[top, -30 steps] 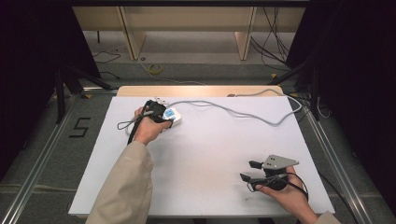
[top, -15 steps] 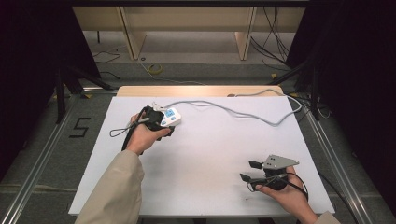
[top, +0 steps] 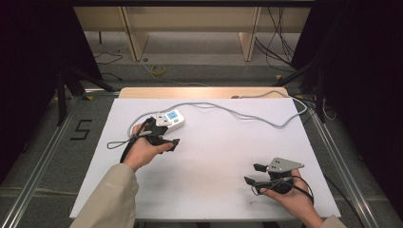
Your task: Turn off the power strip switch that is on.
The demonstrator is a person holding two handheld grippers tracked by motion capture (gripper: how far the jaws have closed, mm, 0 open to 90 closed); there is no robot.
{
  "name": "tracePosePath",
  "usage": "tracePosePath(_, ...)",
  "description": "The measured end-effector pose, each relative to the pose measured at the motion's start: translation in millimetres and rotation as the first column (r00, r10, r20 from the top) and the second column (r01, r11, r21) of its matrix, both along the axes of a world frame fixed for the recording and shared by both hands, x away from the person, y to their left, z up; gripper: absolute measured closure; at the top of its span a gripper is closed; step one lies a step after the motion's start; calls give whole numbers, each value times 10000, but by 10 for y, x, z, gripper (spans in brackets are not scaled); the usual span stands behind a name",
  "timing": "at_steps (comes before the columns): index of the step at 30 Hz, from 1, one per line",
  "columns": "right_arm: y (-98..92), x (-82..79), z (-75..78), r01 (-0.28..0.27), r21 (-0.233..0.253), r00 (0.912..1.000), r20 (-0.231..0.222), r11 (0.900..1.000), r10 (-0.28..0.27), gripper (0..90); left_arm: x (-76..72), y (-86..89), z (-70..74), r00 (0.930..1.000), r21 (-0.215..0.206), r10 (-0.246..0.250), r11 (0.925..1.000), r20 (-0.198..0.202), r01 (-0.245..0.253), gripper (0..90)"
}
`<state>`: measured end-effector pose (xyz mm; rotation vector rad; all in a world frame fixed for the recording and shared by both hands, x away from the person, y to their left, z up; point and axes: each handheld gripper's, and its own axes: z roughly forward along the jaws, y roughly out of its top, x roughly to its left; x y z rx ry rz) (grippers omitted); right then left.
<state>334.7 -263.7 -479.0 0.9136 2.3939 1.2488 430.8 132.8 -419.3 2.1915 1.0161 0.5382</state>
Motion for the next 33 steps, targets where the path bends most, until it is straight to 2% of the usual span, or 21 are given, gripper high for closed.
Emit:
tracePosePath(10,3,-3,0,19,33,10000,35,10000,-19,377,-287,-12,-112,9992,-249,-315,9992,233,321,324)
tracePosePath(18,5,-4,-2,5,15,10000,51,10000,-5,376,-549,-52,-267,9960,-293,-853,9959,261,861,320)
tracePosePath(27,5,-8,-2,19,7,10000,32,10000,-19,375,-726,-54,-410,9935,-406,-1064,9933,402,1081,308)
tracePosePath(32,3,-6,-3,16,32,10000,46,10000,-16,375,-804,-40,-454,9918,-256,-1215,9921,400,1226,304)
tracePosePath(33,2,-6,-3,19,27,10000,42,10000,-19,375,-819,-37,-462,9923,-341,-1171,9924,408,1185,305)
